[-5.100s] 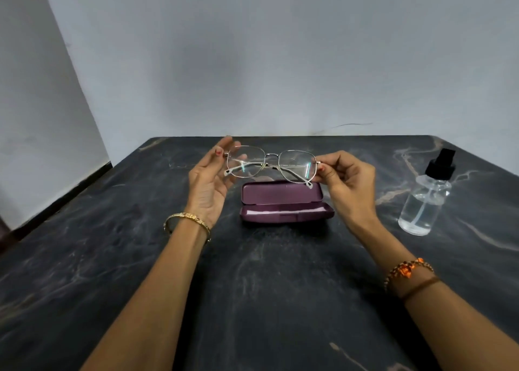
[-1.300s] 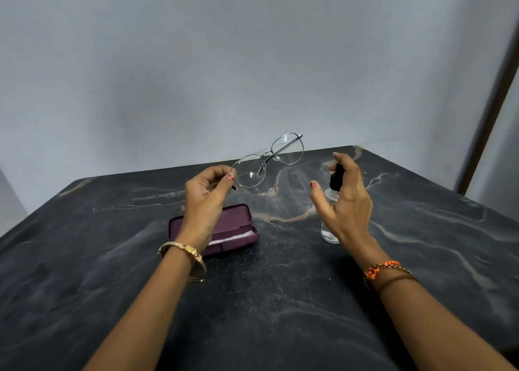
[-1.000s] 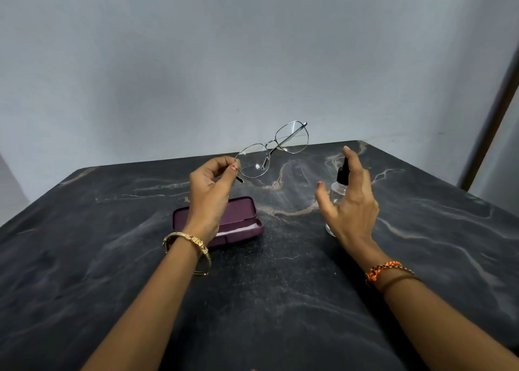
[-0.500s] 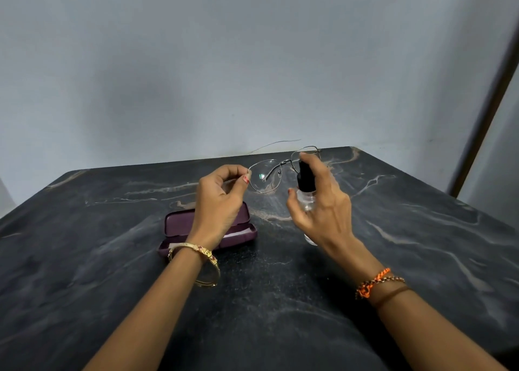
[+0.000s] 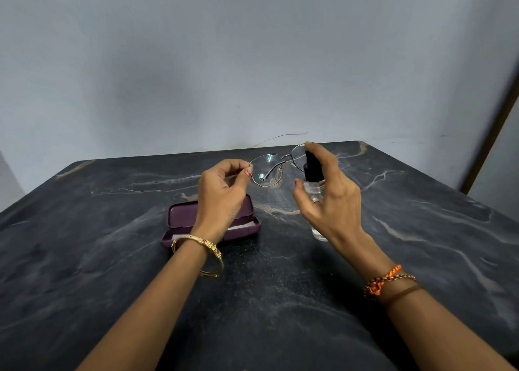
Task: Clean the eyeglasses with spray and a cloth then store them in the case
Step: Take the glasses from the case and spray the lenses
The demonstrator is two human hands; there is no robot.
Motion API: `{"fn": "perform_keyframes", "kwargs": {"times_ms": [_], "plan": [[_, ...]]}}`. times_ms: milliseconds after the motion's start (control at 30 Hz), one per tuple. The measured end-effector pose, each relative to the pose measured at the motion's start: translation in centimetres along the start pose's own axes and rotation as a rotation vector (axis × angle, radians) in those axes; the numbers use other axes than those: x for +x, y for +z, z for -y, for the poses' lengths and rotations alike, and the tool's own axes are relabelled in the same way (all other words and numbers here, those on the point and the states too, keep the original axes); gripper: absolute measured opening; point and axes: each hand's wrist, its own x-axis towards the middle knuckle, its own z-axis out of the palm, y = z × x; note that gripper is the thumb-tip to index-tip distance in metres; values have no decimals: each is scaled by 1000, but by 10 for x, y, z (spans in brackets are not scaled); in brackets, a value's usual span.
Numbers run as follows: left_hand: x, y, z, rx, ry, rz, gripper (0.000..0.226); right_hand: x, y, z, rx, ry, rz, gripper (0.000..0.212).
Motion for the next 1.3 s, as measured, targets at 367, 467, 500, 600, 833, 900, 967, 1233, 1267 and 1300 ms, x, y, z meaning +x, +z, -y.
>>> {"fn": "perform_keyframes", "kwargs": {"times_ms": [367,467,500,600,833,900,967,1233,1267,1300], "plan": [[0,-1,0,-4,-6,-10,21,4,-3,5,-44,10,46,41],[1,0,0,3,-8,-8,21,2,-2,5,-32,-2,14,44],[1,0,1,2,-8,-8,21,2,-1,5,-23,15,7,48],[1,-1,1,-4,-9,-12,20,2,0,3,-14,69,-29,54],[2,-3,3,-12,-6,-19,20,4,-5,-8,-62,136,-74,58],[2,-4,3,-13,-8,-21,19,5,-6,-11,-79,156,-77,57],[3,-4,3,-15,-7,-24,19,6,-7,-13,-90,150,-84,55],[2,-5,3,-14,3,-34,20,5,-8,-15,-27,167,-152,50],[3,-6,3,-18,2,-36,20,5,-7,-15,-23,181,-163,52],[3,-6,3,-23,1,-40,20,4,-7,-16,-21,203,-173,55]]}}
